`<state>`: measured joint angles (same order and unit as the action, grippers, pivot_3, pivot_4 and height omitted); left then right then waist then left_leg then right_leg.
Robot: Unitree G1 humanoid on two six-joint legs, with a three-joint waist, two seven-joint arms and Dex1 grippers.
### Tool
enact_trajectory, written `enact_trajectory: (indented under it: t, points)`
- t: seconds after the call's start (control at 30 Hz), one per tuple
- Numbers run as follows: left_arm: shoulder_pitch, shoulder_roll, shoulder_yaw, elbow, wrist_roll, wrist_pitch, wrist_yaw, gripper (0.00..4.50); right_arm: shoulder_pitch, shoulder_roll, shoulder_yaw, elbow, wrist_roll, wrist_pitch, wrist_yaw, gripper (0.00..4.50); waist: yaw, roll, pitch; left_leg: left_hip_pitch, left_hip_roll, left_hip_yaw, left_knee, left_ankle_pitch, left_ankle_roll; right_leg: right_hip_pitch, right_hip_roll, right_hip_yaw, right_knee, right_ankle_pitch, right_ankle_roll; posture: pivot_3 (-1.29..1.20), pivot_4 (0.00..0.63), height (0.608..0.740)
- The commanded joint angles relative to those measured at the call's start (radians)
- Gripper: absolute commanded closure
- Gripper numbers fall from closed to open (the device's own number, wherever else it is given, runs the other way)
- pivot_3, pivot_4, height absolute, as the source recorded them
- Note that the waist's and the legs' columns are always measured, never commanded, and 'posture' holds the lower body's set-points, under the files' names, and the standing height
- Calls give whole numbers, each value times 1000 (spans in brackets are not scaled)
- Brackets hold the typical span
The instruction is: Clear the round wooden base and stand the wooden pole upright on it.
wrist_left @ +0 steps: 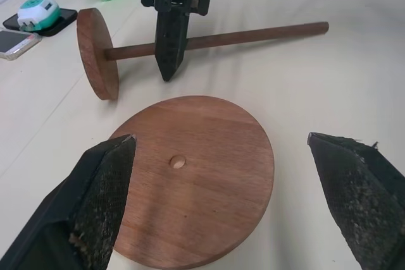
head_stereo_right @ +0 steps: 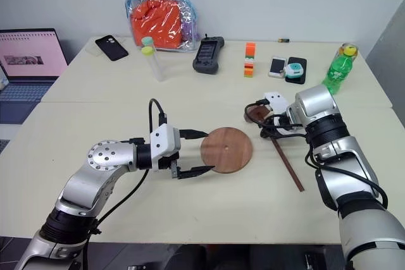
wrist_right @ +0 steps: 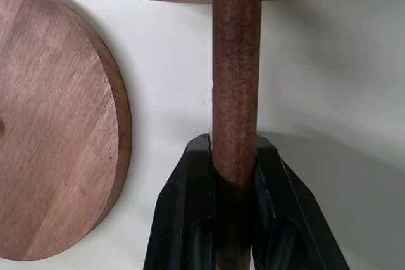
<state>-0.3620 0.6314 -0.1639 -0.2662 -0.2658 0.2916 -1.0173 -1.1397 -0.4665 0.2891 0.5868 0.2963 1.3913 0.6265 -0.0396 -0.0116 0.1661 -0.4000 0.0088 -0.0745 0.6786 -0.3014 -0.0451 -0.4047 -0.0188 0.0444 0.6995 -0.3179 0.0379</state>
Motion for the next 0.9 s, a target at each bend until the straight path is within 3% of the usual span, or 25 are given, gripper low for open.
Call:
enact_trajectory:
  t: [0.03, 0.2, 0.33, 0.47, 0.63, 0.8, 0.9]
  points:
    - [-12, 3, 16, -29, -14, -11, -2, 0, -51, -2, -73, -23, 6, 34, -12, 4226, 0, 0, 0, 0, 0, 0, 0, 0, 0, 0, 0, 0, 0, 0, 0, 0, 150, 740]
    - [2, 55, 73, -23, -59, 23, -33, 0, -50, 0, -204, -194, 42, 55, -42, 4227, -1, 0, 0, -1, 0, 0, 0, 0, 0, -1, 0, 0, 0, 0, 0, 0, 150, 740]
    - [7, 103, 158, 10, -91, 11, -44, 0, 67, 45, -392, -581, 112, -67, -85, 4227, -2, 0, 0, -1, 1, -1, -1, 0, 0, -1, 0, -1, 0, 0, 0, 0, 150, 740]
    - [39, 159, 202, 67, -89, -41, -101, 0, 198, 150, -460, -831, 138, -225, -147, 4227, -3, 0, 0, -1, 2, -2, -1, 0, 0, -1, -1, -1, 0, 0, 0, 0, 150, 740]
    - [44, 181, 222, 45, -128, -22, -122, 0, 393, 270, -419, -1014, 93, -580, -187, 4228, -2, 1, 0, -1, 1, -2, -1, 0, 0, -1, -1, -1, 1, 0, 0, 0, 150, 740]
    - [45, 211, 219, 13, -156, 36, -150, 0, 504, 382, -330, -1021, 53, -864, -201, 4228, -7, 1, 0, 0, 1, -1, 0, 0, 0, -1, 0, -1, 2, 0, 0, 0, 150, 740]
    - [66, 222, 185, -58, -155, 76, -144, 0, 593, 387, -281, -999, 40, -985, -150, 4228, -14, 1, 0, 0, 1, -2, -1, 0, -1, -1, 0, -1, 2, 0, 0, 0, 150, 740]
